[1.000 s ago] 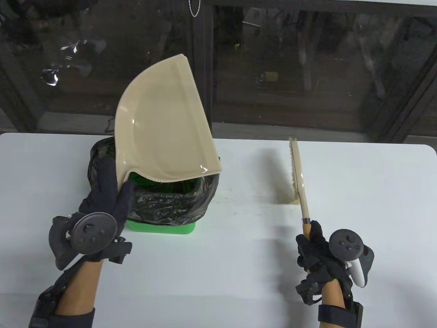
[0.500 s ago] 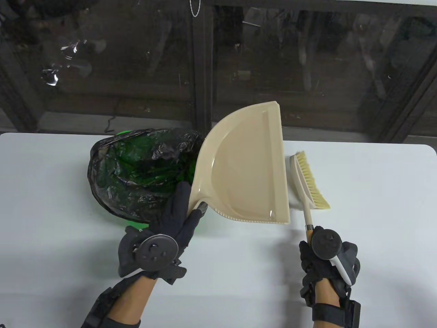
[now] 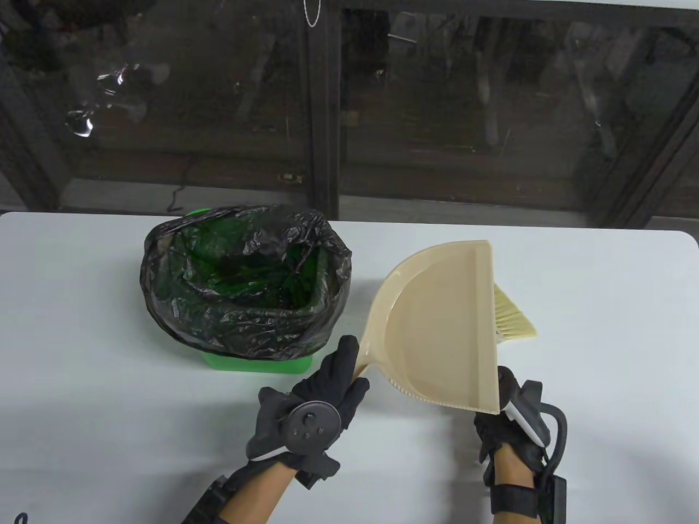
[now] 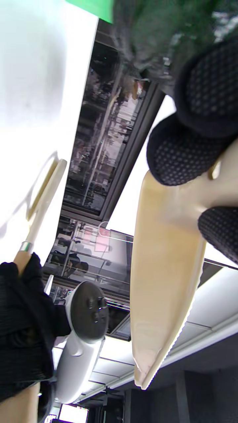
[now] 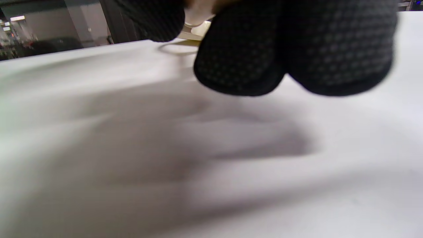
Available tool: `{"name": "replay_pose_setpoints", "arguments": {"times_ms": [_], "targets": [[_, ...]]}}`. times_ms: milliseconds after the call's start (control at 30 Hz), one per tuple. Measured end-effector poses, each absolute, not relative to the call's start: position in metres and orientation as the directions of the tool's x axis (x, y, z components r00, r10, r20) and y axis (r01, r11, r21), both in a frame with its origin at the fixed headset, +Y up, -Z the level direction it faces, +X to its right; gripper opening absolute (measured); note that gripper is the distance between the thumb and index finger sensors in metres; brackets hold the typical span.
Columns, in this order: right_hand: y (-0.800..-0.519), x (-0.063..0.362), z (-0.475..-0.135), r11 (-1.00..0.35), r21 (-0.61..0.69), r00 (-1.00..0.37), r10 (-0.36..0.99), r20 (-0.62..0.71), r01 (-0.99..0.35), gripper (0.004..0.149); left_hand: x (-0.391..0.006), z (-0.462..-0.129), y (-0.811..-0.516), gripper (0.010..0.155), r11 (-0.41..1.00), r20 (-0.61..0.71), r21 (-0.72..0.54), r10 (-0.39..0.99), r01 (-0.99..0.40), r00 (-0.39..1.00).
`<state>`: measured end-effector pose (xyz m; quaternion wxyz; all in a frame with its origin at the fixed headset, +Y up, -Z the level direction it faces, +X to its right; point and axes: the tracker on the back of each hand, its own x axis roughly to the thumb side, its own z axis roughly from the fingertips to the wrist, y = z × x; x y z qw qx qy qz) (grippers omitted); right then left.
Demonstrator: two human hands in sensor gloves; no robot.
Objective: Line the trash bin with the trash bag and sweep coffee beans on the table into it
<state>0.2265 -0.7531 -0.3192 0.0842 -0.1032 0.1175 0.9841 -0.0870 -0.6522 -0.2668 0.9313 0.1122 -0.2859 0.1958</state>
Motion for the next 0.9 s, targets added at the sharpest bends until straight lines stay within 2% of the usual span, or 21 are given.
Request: {"name": "replay_pose_setpoints", "arguments": {"times_ms": [100, 233, 400, 633, 900], "targets": [[-0.756, 0.227, -0.320, -0.954, 0.229, -0.963, 0.140, -0.231, -0.194, 0.067, -0.085, -0.268, -0.668, 0.063, 0.906, 0.560, 0.051, 0.323, -0.420, 0.763], [-0.762, 0.233, -0.320, -0.934, 0.263, -0.952, 0.177, -0.251, -0.243, 0.067, -0.087, -0.271, -0.678, 0.062, 0.937, 0.546, 0.042, 0.269, -0.346, 0.794], [-0.763, 0.238, -0.320, -0.938, 0.242, -0.946, 0.179, -0.270, -0.246, 0.067, -0.092, -0.276, -0.690, 0.062, 0.955, 0.513, 0.015, 0.247, -0.297, 0.822], [-0.763, 0.230, -0.322, -0.959, 0.226, -0.957, 0.107, -0.268, -0.171, 0.066, -0.098, -0.280, -0.709, 0.062, 0.976, 0.471, -0.021, 0.203, -0.218, 0.859], [-0.765, 0.223, -0.324, -0.952, 0.292, -0.969, 0.020, -0.245, -0.094, 0.067, -0.099, -0.283, -0.723, 0.062, 0.982, 0.451, -0.065, 0.189, -0.179, 0.873]]}}
